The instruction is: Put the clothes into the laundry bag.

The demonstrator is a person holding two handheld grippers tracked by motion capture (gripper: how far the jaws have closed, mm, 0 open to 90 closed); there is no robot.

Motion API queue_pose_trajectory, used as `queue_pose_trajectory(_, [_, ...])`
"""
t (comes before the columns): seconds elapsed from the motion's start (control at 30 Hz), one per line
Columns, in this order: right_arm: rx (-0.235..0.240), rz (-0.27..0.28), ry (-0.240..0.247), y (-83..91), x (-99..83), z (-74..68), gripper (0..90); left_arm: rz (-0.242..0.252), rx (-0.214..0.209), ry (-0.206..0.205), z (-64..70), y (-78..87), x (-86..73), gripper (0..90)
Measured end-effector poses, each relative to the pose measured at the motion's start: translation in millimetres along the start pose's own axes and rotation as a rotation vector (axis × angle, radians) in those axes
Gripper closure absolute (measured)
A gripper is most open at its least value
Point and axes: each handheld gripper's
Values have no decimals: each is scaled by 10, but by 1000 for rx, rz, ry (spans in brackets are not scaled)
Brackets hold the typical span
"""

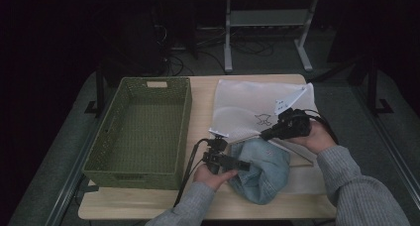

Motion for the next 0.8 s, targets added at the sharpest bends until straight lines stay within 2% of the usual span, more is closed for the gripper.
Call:
queue_pose_trajectory(0.03, [4,-2,2,-21,-1,-4,878,9,34,-24,18,-32,-8,454])
queue_pose_trajectory(0.07, [7,-5,3,-38,-2,-8,878,26,53,-49,26,-50,-14,563])
queue_pose_trajectory(0.1, [10,-6,4,-55,-3,-11,878,43,49,-47,19,-65,-12,671])
queue_pose_trajectory(0.17, [14,-9,9,-78,-4,-23,878,90,3,1,-6,-78,-3,772])
queue_pose_trajectory(0.27, [17,-3,15,-65,-4,-41,878,189,-58,31,13,-29,14,804])
queue_pose_trajectory(0.3, [18,3,15,-44,-2,-48,878,223,-75,53,19,-4,27,804])
queue_pose_trajectory(0.43, [25,31,14,48,0,-78,878,366,-88,107,46,90,106,802])
queue_pose_trajectory(0.53, [27,35,16,63,-10,-95,878,349,-82,103,52,58,111,790])
queue_pose_trajectory(0.57, [26,24,15,57,-19,-97,878,320,-73,95,47,27,90,790])
queue_pose_trajectory(0.67, [30,9,6,22,-65,-68,878,302,-70,91,28,45,73,682])
queue_pose_trajectory(0.7, [31,11,-2,13,-85,-48,878,271,-65,85,8,102,67,619])
queue_pose_trajectory(0.8, [31,10,-7,11,-95,-33,878,255,-56,71,-2,235,43,467])
Point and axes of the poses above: each handheld gripper's, and its own axes: y roughly backward along the jaws, x roughly out of its top, z roughly to its right, and after that the axes turned 7 degrees about z, right-handed
